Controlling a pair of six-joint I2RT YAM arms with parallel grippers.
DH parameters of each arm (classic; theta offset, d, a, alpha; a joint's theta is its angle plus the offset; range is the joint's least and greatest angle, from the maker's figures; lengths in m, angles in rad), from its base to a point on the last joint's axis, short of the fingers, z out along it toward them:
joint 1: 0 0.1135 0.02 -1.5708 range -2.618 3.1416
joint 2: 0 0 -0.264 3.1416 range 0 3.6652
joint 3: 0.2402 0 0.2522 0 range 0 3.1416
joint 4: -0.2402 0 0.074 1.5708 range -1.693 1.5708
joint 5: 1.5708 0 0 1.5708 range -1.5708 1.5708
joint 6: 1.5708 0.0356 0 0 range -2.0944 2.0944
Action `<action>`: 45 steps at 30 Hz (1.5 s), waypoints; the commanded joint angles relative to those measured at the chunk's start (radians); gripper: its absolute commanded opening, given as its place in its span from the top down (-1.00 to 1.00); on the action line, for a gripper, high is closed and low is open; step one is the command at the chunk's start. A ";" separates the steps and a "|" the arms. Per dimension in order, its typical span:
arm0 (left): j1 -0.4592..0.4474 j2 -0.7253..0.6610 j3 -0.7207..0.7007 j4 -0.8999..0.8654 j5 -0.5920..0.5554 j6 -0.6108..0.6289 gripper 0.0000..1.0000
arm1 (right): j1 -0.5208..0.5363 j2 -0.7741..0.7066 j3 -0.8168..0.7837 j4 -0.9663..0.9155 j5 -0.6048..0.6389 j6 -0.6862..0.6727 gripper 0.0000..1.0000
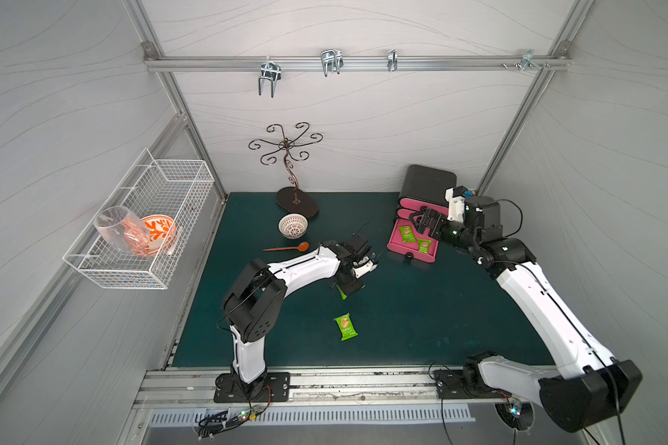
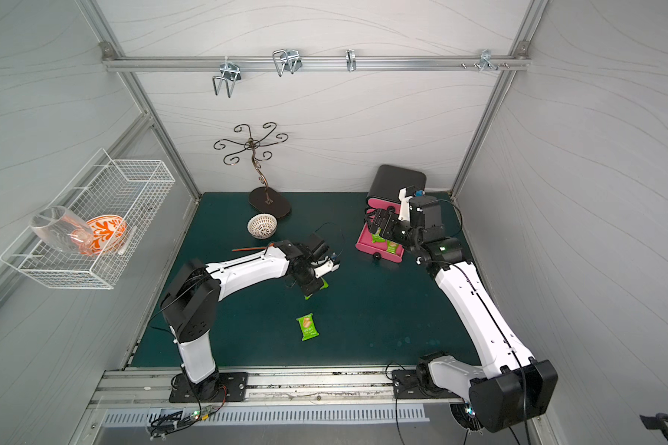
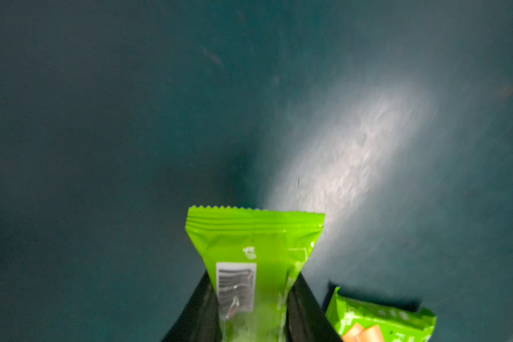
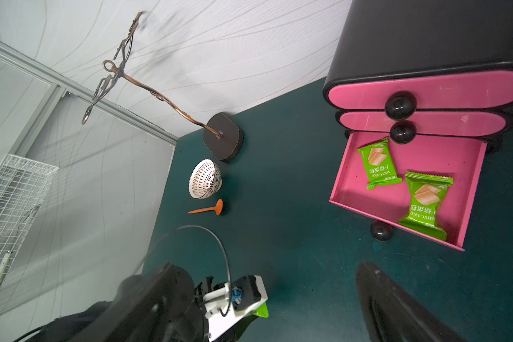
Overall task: Place the cookies into the drawer by color
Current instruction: Pick up the cookie at the center of the board, then place the cookie in the drawer.
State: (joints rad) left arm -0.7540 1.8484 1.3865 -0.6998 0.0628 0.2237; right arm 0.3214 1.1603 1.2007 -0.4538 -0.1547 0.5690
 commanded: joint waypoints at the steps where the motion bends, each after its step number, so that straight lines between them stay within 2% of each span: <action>1: 0.004 -0.044 0.110 0.126 0.079 -0.183 0.51 | -0.030 -0.041 -0.023 0.018 0.033 0.053 -0.98; 7: 0.004 0.011 0.212 0.316 0.109 -0.413 0.52 | -0.078 -0.092 -0.068 0.045 0.068 0.129 -0.98; 17: 0.015 0.180 0.359 0.455 0.084 -0.660 0.54 | -0.082 -0.146 -0.070 0.038 0.104 0.155 -0.98; 24: 0.020 0.335 0.497 0.532 0.091 -0.843 0.55 | -0.079 -0.151 -0.066 0.039 0.065 0.245 -0.98; 39: 0.017 0.653 0.836 0.538 0.091 -1.044 0.53 | -0.066 -0.170 -0.059 0.014 0.044 0.290 -0.98; 45: 0.017 0.734 0.937 0.492 0.070 -1.034 0.42 | -0.066 -0.189 -0.054 0.003 0.052 0.285 -0.98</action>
State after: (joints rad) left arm -0.7376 2.5576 2.2555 -0.2161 0.1459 -0.8013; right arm 0.2493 0.9997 1.1244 -0.4416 -0.0986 0.8566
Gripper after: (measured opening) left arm 0.325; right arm 0.989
